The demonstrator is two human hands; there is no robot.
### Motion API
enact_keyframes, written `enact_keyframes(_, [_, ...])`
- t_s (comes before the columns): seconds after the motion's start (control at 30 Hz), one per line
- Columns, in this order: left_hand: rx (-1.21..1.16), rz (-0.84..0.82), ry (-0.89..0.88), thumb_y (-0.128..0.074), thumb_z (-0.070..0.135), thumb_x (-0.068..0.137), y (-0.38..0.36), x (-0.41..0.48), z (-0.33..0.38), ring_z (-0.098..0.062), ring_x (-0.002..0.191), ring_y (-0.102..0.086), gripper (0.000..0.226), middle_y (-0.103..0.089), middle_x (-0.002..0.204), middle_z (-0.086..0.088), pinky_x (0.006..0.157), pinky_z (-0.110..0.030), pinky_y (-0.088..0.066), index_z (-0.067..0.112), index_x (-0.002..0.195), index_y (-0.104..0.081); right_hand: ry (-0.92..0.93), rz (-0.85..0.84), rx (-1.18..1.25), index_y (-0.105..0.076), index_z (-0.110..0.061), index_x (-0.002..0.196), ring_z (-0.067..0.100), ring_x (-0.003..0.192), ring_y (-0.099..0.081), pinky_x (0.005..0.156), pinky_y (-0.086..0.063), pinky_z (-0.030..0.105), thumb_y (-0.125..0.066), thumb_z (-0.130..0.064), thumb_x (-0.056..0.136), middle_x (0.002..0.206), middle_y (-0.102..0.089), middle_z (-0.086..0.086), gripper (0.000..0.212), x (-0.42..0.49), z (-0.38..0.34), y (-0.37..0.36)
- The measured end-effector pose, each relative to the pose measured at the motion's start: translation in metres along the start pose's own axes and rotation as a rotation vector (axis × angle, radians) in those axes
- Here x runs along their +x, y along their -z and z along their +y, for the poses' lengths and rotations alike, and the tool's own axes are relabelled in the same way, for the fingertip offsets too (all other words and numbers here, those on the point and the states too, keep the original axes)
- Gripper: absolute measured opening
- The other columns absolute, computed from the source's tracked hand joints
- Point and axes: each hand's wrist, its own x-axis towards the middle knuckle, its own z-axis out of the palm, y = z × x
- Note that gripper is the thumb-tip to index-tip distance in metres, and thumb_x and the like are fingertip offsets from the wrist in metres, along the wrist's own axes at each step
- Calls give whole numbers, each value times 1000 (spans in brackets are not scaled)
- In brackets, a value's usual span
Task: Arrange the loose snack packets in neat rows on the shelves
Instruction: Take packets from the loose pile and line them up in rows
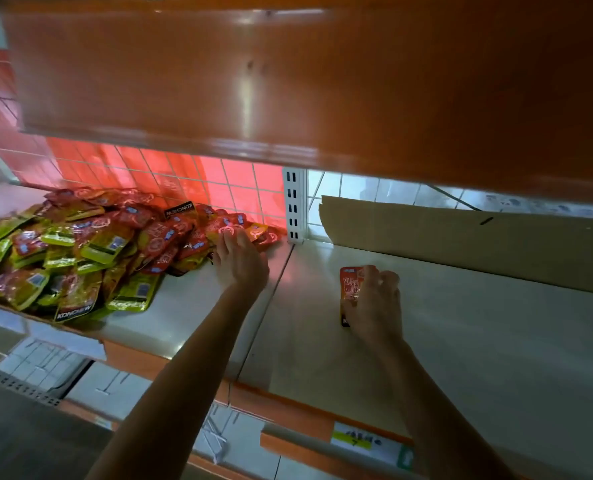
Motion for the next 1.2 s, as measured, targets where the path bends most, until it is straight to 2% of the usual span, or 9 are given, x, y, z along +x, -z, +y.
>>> enact_keyframes(0.13, [3, 2, 30, -55, 28, 94, 0, 5, -9, -33, 125, -45, 52, -51, 134, -16, 100, -45, -41, 7, 138, -36, -23, -11, 17, -34, -12, 137, 31, 118, -45, 97, -43, 39, -70, -26, 83, 130, -42, 16, 66, 4, -4, -3])
enact_keyframes(0.27, [25, 95, -25, -50, 18, 96, -1, -1, -16, -31, 115, -50, 29, -58, 126, -12, 91, -41, -42, 9, 124, -53, -34, -43, 61, -39, -14, 133, 30, 112, -51, 95, -48, 39, -70, -28, 83, 126, -43, 15, 61, 4, -5, -5])
enact_keyframes(0.57, [-217, 204, -189, -44, 21, 98, 10, -25, 3, -28, 89, -60, 26, -68, 100, -10, 77, -39, -51, 9, 105, -66, -5, 28, 239, -48, -18, 130, 27, 103, -58, 87, -49, 34, -67, -16, 86, 123, -42, 8, 48, -4, -5, 0])
enact_keyframes(0.7, [-311, 132, -167, -45, 17, 97, 14, -35, 15, -28, 77, -57, 26, -68, 92, -15, 64, -31, -41, 7, 99, -69, -12, 31, 279, -49, -18, 130, 28, 104, -57, 88, -45, 31, -66, -15, 85, 123, -42, 7, 48, -10, 0, 1])
enact_keyframes(0.83, [-466, 69, -141, -43, 8, 95, 17, -47, 27, -39, 81, -57, 23, -65, 85, -22, 59, -33, -29, 3, 83, -61, -25, 56, 297, -49, -17, 129, 27, 106, -56, 88, -43, 30, -65, -15, 85, 124, -42, 7, 46, -14, 6, 5])
enact_keyframes(0.93, [-627, -43, -52, -43, 7, 94, 15, -51, 39, -33, 74, -57, 25, -61, 72, -13, 58, -33, -37, 9, 73, -57, -34, 83, 314, -50, -15, 128, 27, 106, -56, 90, -44, 32, -64, -13, 86, 125, -43, 8, 45, -16, 13, 8])
enact_keyframes(1.0, [-708, -123, -16, -46, 8, 92, 11, -55, 47, -25, 70, -57, 24, -63, 71, -7, 59, -29, -42, 9, 79, -66, -51, 96, 322, -50, -14, 129, 27, 107, -56, 91, -45, 34, -64, -12, 86, 126, -42, 9, 45, -15, 18, 11])
enact_keyframes(1.07, [-760, -183, -16, -51, 7, 88, 7, -60, 55, -22, 73, -61, 22, -69, 78, -5, 62, -28, -46, 15, 87, -72, -73, 108, 339, -51, -13, 129, 28, 107, -56, 91, -45, 34, -64, -12, 85, 127, -42, 9, 45, -14, 24, 13])
enact_keyframes(1.2, [-794, -227, -72, -57, 5, 84, 1, -70, 72, -19, 71, -63, 22, -68, 72, 3, 63, -27, -46, 21, 75, -69, -100, 137, 349, -51, -14, 128, 29, 105, -56, 89, -45, 32, -66, -13, 85, 126, -42, 10, 45, -14, 35, 18])
